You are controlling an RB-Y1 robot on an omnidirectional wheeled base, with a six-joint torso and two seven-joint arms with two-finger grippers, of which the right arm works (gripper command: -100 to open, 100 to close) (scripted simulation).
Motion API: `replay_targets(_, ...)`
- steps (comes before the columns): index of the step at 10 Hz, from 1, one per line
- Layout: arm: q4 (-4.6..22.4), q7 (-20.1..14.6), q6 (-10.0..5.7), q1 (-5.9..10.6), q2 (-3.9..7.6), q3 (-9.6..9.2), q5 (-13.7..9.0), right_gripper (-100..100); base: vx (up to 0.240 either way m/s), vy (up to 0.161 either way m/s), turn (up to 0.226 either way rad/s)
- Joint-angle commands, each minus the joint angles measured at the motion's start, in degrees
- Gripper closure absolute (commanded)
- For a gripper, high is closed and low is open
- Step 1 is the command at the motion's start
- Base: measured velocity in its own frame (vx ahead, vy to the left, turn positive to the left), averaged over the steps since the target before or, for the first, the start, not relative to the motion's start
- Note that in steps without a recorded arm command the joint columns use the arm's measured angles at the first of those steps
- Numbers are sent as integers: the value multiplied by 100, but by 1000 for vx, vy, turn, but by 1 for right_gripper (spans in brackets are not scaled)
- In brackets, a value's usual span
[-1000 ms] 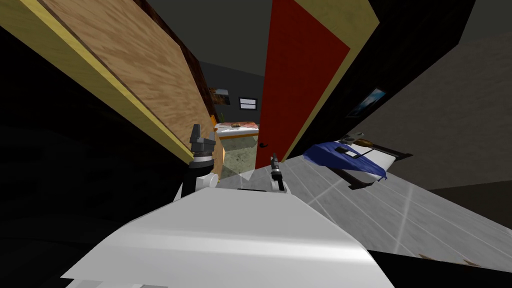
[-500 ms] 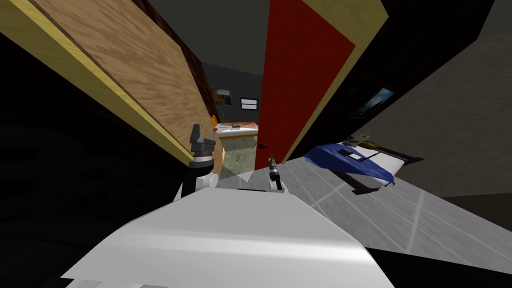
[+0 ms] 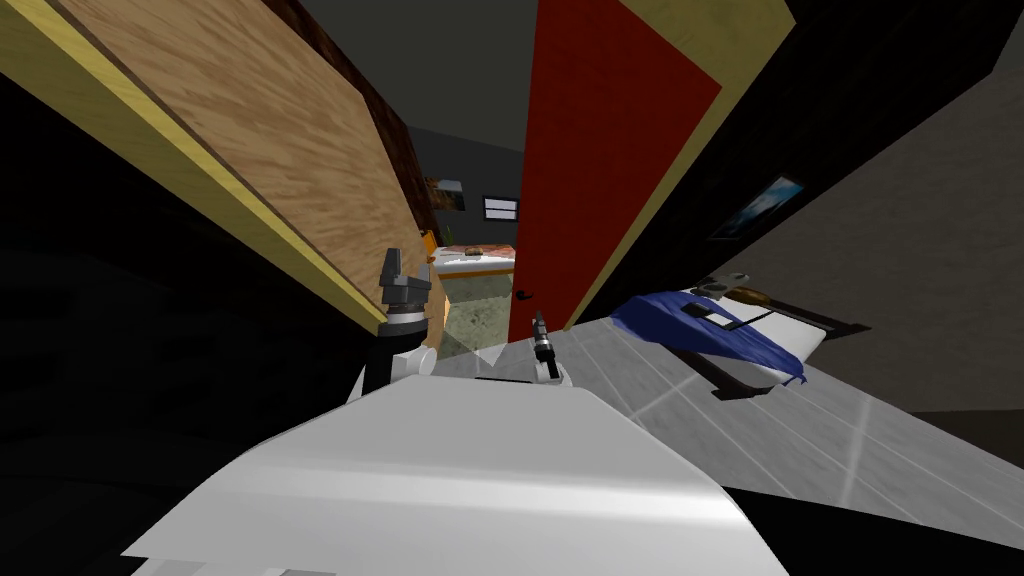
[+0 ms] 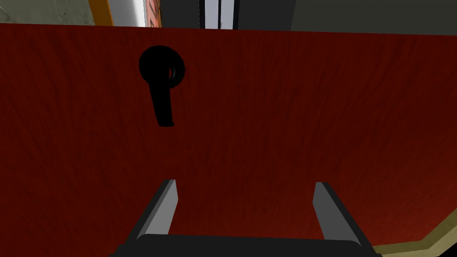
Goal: Push the door open
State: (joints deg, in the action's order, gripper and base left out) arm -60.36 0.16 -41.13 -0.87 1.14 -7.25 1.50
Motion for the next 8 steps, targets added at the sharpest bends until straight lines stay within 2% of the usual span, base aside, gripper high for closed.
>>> replay_targets(1,286,0,-16,90,-31,-69,-5,-100,91,-125,64)
replay_targets(2,489,1,-51,169,-53,-101,-11,-100,80,-106,72)
replay_targets(3,489,1,-51,169,-53,-101,-11,-100,50,-60,19)
replay_targets(5,876,3,-121,324,-99,-164,-24,-100,47,-51,45)
replay_targets(8,1383,5,-212,528,-173,-246,-40,-100,78,-97,53)
